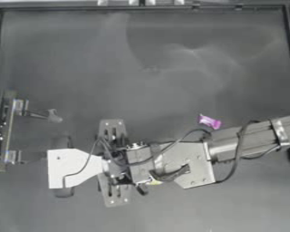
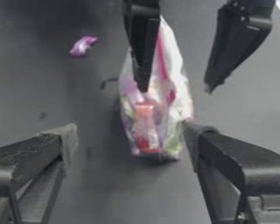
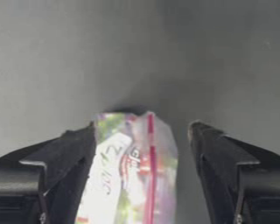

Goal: Put candy in bag

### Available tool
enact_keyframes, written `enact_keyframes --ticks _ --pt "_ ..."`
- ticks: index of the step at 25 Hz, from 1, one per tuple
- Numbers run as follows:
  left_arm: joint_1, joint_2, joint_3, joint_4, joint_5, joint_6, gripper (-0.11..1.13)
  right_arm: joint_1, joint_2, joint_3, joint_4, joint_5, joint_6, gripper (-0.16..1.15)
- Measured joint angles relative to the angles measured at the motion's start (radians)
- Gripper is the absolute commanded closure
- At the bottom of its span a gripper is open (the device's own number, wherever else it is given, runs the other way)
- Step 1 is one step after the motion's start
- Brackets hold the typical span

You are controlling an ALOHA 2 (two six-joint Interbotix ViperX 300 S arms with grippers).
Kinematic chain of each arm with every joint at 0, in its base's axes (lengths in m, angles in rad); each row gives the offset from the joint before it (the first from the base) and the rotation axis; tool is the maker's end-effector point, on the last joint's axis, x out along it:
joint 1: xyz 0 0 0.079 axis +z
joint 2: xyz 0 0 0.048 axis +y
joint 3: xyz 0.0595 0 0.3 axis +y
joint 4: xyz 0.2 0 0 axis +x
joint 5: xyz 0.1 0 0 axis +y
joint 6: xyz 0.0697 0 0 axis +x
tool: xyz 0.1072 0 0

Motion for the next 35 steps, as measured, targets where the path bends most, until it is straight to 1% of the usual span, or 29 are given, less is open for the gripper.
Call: enact_keyframes --ticks 3,4,9,11,19,24,28,34,35 --pt "0.0 0.0 0.0 0.0 0.0 0.0 0.0 0.0 0.005 0.0 0.0 0.003 0.0 0.05" --pt "0.0 0.0 0.002 0.0 0.0 0.0 0.0 0.0 0.005 -0.002 -0.002 0.005 -0.002 0.07" --pt "0.0 0.0 0.006 0.0 0.0 -0.002 0.0 0.003 0.005 0.0 -0.003 0.008 -0.002 0.24" --pt "0.0 0.0 0.005 0.0 -0.002 -0.002 0.0 0.003 0.005 -0.002 -0.006 0.011 -0.002 0.28" --pt "0.0 0.0 0.006 0.0 0.0 -0.002 0.0 0.006 0.014 -0.002 -0.023 0.018 -0.003 0.33" --pt "0.0 -0.002 0.006 0.0 0.0 -0.002 0.0 0.009 0.012 -0.003 -0.037 0.02 -0.002 0.43" --pt "0.0 0.0 0.006 0.0 0.0 -0.002 0.0 0.009 0.014 -0.005 -0.044 0.026 -0.002 0.57" --pt "0.0 0.0 0.006 0.0 0.0 -0.002 0.0 0.011 0.014 -0.005 -0.074 0.037 0.002 0.91" --pt "0.0 0.0 0.006 0.0 0.0 -0.002 0.0 0.012 0.014 -0.005 -0.081 0.038 0.0 0.94"
